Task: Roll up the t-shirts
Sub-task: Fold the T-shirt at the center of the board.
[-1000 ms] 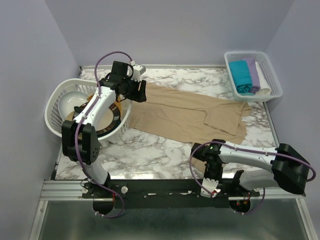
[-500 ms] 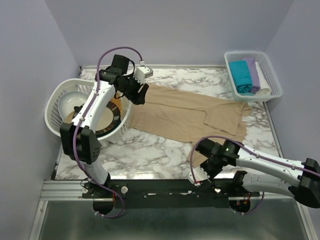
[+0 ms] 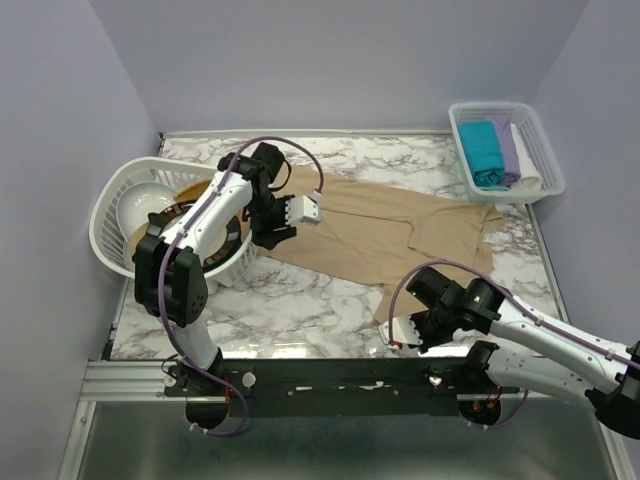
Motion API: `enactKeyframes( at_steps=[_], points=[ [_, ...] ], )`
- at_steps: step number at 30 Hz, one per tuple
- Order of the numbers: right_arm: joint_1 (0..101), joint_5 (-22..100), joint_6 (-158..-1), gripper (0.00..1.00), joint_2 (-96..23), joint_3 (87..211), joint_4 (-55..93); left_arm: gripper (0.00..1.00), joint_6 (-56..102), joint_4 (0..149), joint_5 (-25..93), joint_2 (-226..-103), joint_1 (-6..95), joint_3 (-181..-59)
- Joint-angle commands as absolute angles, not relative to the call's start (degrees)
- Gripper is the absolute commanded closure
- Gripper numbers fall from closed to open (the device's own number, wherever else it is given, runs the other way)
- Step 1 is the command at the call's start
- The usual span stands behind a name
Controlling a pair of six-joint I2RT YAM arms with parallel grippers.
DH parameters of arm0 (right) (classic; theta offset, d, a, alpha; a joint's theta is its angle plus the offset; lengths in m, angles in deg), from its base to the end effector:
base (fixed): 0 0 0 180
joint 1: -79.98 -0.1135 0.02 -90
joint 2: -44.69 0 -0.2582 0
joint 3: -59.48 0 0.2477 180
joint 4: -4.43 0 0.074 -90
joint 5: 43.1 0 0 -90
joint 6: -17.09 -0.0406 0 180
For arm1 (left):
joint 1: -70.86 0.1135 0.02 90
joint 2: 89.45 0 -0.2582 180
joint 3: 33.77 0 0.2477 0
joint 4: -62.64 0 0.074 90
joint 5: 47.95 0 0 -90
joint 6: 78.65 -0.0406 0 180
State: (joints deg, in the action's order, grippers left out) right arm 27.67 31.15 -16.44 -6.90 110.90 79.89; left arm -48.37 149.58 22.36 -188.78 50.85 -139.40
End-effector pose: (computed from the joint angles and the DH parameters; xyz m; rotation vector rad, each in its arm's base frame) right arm 0.0740 0.1138 0.2055 -2.3522 1.6233 0.3819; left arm 0.3019 -0.1245 0.2847 1.8563 2.1597 -0.3856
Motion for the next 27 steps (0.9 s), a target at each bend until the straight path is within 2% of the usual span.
enactKeyframes(
  at_steps=[1, 5, 11, 14, 15, 18, 21, 27],
  points=[
    [30.1, 32.7, -19.2, 1.0, -5.1, 111.8, 81.9, 0.36, -55.7, 149.7, 36.3, -190.8, 48.2, -133.3],
    [31.1, 33.4, -19.5, 1.0, -4.0, 111.6, 82.1, 0.37, -51.9, 144.7, 34.9, -194.9, 42.9, -135.4],
    [31.4, 33.5, -18.9, 0.99, -2.7, 111.5, 84.4, 0.41, -41.5, 141.8, 29.2, -205.5, 38.3, -146.1],
    [31.7, 33.4, -19.6, 1.0, -0.6, 111.2, 85.2, 0.51, -32.6, 137.2, 26.0, -210.8, 36.9, -151.2],
    [31.7, 33.5, -19.6, 0.99, -0.3, 111.2, 85.5, 0.63, -29.9, 136.1, 23.6, -212.1, 36.7, -152.9],
    [31.7, 33.4, -20.0, 0.99, -0.8, 111.5, 85.8, 0.85, -19.4, 133.5, 21.2, -216.9, 36.4, -158.6],
    [31.8, 33.7, -20.2, 0.99, 0.0, 111.6, 85.8, 0.93, -13.0, 129.6, 19.8, -218.6, 36.0, -159.1],
    [31.7, 35.5, -21.8, 1.0, 1.2, 111.6, 85.3, 0.94, -9.4, 129.2, 19.9, -221.0, 33.4, -159.5]
  ],
)
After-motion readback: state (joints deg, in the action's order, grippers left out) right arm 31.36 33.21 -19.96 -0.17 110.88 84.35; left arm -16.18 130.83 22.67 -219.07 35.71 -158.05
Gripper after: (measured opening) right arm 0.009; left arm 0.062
